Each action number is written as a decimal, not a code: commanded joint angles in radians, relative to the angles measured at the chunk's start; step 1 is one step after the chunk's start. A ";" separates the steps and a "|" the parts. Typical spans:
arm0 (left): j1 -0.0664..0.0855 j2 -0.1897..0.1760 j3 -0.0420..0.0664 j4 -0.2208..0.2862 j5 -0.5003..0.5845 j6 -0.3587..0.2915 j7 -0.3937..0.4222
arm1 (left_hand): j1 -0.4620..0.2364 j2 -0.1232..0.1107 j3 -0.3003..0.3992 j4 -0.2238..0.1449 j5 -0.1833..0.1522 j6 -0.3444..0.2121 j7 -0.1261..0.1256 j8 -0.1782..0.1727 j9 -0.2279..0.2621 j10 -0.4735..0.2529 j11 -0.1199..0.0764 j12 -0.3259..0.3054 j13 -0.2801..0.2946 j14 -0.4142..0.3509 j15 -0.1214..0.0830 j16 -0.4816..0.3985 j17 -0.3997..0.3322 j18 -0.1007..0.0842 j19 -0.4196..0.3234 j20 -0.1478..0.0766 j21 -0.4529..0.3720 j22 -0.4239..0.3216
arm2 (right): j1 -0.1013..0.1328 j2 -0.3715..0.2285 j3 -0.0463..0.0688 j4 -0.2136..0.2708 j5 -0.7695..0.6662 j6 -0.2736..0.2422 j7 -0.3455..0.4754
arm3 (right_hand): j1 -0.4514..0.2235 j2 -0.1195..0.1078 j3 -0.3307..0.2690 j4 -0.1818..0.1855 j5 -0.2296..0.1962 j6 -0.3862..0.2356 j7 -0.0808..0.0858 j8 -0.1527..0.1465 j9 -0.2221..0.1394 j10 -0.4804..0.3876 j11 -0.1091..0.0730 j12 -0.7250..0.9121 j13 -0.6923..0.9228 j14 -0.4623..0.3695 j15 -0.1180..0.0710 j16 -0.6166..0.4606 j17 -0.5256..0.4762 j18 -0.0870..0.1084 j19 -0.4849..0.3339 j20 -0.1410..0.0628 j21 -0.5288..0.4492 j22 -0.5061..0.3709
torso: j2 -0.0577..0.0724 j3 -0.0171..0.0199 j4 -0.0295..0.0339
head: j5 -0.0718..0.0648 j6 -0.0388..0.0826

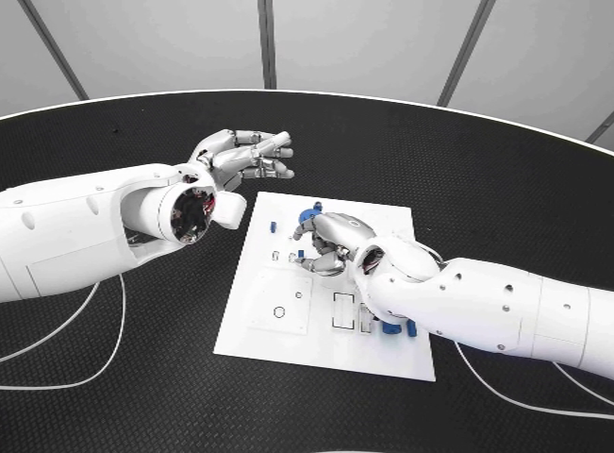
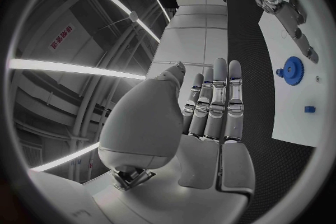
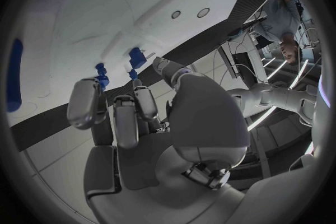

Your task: Assemble the parts on the task board

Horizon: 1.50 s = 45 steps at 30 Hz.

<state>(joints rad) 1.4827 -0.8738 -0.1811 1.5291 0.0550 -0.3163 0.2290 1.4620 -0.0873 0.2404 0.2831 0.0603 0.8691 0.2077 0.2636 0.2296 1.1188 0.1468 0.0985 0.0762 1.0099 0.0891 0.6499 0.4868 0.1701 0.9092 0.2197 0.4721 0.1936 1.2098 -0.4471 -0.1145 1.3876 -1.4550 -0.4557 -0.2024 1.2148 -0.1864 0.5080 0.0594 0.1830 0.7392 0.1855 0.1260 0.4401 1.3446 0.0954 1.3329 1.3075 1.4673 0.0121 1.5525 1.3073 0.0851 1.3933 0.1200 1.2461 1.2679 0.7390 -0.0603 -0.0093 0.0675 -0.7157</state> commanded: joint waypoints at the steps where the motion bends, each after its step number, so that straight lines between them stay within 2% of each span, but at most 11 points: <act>1: 0.000 -0.002 0.000 -0.005 -0.027 0.008 -0.032 | -0.017 -0.009 0.006 0.005 -0.002 0.013 -0.004 -0.001 0.005 0.058 -0.013 0.026 0.015 0.021 -0.013 0.013 0.006 0.015 0.013 -0.006 0.016 0.006 | 0.000 -0.035 0.000 0.043 0.006 -0.023 0.026 | 0.004 -0.010 -0.007 0.001 -0.006 -0.007 -0.002 -0.005 -0.002 -0.010 0.002 -0.005 -0.001 0.091 0.008 -0.004 0.210 -0.001 -0.006 0.001 -0.008 -0.005 | -0.006 0.0016 -0.0017 | 0.000 0.001; 5: 0.000 -0.005 0.000 -0.017 -0.097 0.024 -0.086 | -0.048 -0.020 0.011 0.004 -0.002 0.026 -0.020 0.001 0.011 0.118 -0.035 0.065 0.039 0.118 -0.039 0.063 0.030 0.016 0.075 -0.034 0.057 0.021 | 0.003 -0.099 0.002 0.111 0.034 -0.064 0.092 | 0.001 -0.011 -0.012 0.005 -0.011 -0.011 -0.003 -0.007 -0.004 -0.014 0.001 -0.008 -0.004 0.089 0.007 -0.006 0.206 0.000 -0.009 0.001 -0.013 -0.009 | -0.014 0.0049 -0.0042 | 0.002 0.001; 7: 0.000 -0.008 0.000 -0.024 -0.154 0.041 -0.134 | -0.065 -0.026 0.013 0.003 -0.002 0.044 -0.033 0.006 0.018 0.134 -0.052 0.095 0.066 0.237 -0.063 0.181 0.093 0.012 0.198 -0.094 0.153 0.066 | 0.006 -0.147 0.002 0.150 0.068 -0.081 0.144 | 0.001 -0.009 -0.013 0.006 -0.012 -0.010 -0.004 -0.007 -0.005 -0.017 0.000 -0.011 -0.007 0.088 0.007 -0.009 0.199 0.003 -0.015 0.001 -0.023 -0.018 | -0.019 0.0068 -0.0061 | 0.004 -0.001; 9: 0.000 -0.014 0.000 -0.028 -0.219 0.058 -0.186 | -0.070 -0.029 0.019 0.003 -0.002 0.044 -0.036 0.005 0.022 0.129 -0.055 0.115 0.089 0.234 -0.069 0.228 0.132 0.012 0.219 -0.106 0.195 0.089 | 0.009 -0.191 0.003 0.183 0.111 -0.088 0.179 | 0.003 -0.006 -0.013 0.008 -0.014 -0.004 -0.006 -0.003 -0.004 -0.020 -0.002 -0.013 -0.010 0.085 0.005 -0.013 0.189 0.005 -0.020 0.000 -0.034 -0.026 | -0.022 0.0091 -0.0065 | 0.008 -0.003; 10: 0.000 -0.017 0.000 -0.029 -0.257 0.073 -0.216 | -0.084 -0.031 0.015 0.002 0.003 0.056 -0.050 0.013 0.029 0.155 -0.068 0.163 0.126 0.344 -0.084 0.455 0.397 0.013 0.266 -0.121 0.258 0.123 | 0.012 -0.214 0.003 0.200 0.134 -0.089 0.193 | 0.004 -0.005 -0.014 0.009 -0.014 -0.002 -0.006 -0.002 -0.004 -0.020 -0.002 -0.014 -0.011 0.084 0.005 -0.014 0.187 0.006 -0.022 0.000 -0.037 -0.029 | -0.025 0.0103 -0.0066 | 0.009 -0.004; 11: 0.000 -0.020 0.000 -0.029 -0.290 0.088 -0.243 | -0.088 -0.031 0.014 0.000 -0.002 0.055 -0.053 0.016 0.033 0.165 -0.074 0.200 0.155 0.380 -0.088 0.552 0.517 0.012 0.274 -0.128 0.290 0.142 | 0.015 -0.233 0.003 0.213 0.152 -0.090 0.204 | 0.004 -0.004 -0.014 0.010 -0.013 0.002 -0.006 0.000 -0.003 -0.020 -0.002 -0.013 -0.010 0.084 0.005 -0.014 0.187 0.006 -0.022 -0.001 -0.038 -0.029 | -0.026 0.0119 -0.0069 | 0.010 -0.005; 15: 0.001 -0.031 0.000 -0.026 -0.439 0.155 -0.360 | -0.126 -0.021 0.010 0.005 -0.003 0.066 -0.069 0.066 0.091 0.091 -0.090 0.463 0.386 0.455 -0.100 0.756 0.790 -0.007 0.279 -0.140 0.518 0.369 | 0.033 -0.323 0.002 0.274 0.220 -0.093 0.229 | 0.007 0.001 -0.015 0.015 -0.002 0.033 -0.006 0.018 0.000 -0.020 -0.003 -0.013 -0.011 0.084 0.003 -0.015 0.186 0.005 -0.021 -0.002 -0.039 -0.027 | -0.034 0.0150 -0.0074 | 0.012 -0.008; 16: 0.001 -0.032 0.000 -0.025 -0.462 0.166 -0.380 | -0.131 -0.021 0.008 0.004 -0.003 0.067 -0.071 0.069 0.094 0.090 -0.092 0.474 0.394 0.456 -0.101 0.759 0.795 -0.008 0.280 -0.141 0.525 0.377 | 0.038 -0.339 0.002 0.284 0.231 -0.094 0.231 | 0.007 0.002 -0.016 0.016 0.001 0.036 -0.006 0.020 0.001 -0.019 -0.003 -0.012 -0.010 0.084 0.003 -0.015 0.186 0.005 -0.020 -0.002 -0.039 -0.027 | -0.035 0.0156 -0.0078 | 0.013 -0.009; 24: 0.002 -0.030 0.001 -0.032 -0.707 0.258 -0.613 | -0.279 0.030 -0.027 0.009 -0.001 0.083 -0.117 0.232 0.262 0.183 -0.131 1.038 0.940 0.526 -0.134 0.861 0.969 -0.050 0.363 -0.164 0.771 0.713 | 0.067 -0.501 0.001 0.367 0.323 -0.130 0.241 | -0.003 0.004 -0.023 0.033 0.013 0.081 -0.009 0.052 0.007 -0.015 -0.006 -0.009 -0.010 0.083 0.001 -0.018 0.180 0.005 -0.019 -0.005 -0.043 -0.027 | -0.049 0.0213 -0.0160 | 0.018 -0.011; 29: 0.003 -0.009 0.001 -0.037 -0.826 0.289 -0.710 | -0.288 0.029 -0.034 0.010 -0.001 0.068 -0.129 0.279 0.327 0.210 -0.141 1.113 1.025 0.541 -0.144 0.884 1.013 -0.070 0.412 -0.175 0.846 0.835 | 0.071 -0.568 0.000 0.393 0.400 -0.173 0.261 | -0.008 0.003 -0.027 0.045 0.014 0.099 -0.012 0.070 0.010 -0.033 -0.008 -0.030 -0.031 0.074 -0.001 -0.035 0.146 0.014 -0.038 -0.006 -0.082 -0.058 | -0.053 0.0270 -0.0153 | 0.018 -0.013; 45: 0.003 0.136 0.001 -0.089 -0.938 0.346 -0.849 | -0.393 0.027 -0.141 0.012 -0.003 0.052 -0.145 0.357 0.457 0.198 -0.154 1.109 1.024 0.539 -0.155 0.880 1.009 -0.070 0.401 -0.183 0.858 0.848 | 0.072 -0.609 0.000 0.398 0.471 -0.167 0.246 | -0.005 -0.001 -0.028 0.048 0.026 0.096 -0.012 0.075 0.010 -0.036 -0.009 -0.034 -0.035 0.077 -0.003 -0.029 0.161 0.014 -0.038 -0.008 -0.086 -0.060 | -0.053 0.0285 -0.0127 | 0.010 -0.022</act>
<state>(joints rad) 1.4860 -0.7542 -0.1802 1.4449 -0.8814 0.0266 -0.6163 1.0756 -0.0599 0.1034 0.2952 0.0603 0.9220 0.0675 0.6178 0.6832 1.3134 -0.0075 1.2044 1.0988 1.4667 -0.0570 1.5250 1.3079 0.1089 1.3048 0.0385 1.3263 1.0394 1.2821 -1.0568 -0.1144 1.7860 -0.9840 -0.6231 0.0449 1.2148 -0.1863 0.4778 0.1009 0.2044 0.8327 0.1714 0.1969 0.4496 1.3166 0.0876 1.3048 1.2735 1.4673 0.0121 1.5195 1.3077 0.0850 1.3575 0.1127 1.1636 1.2088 0.6842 -0.0308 -0.0229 0.0790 -0.7353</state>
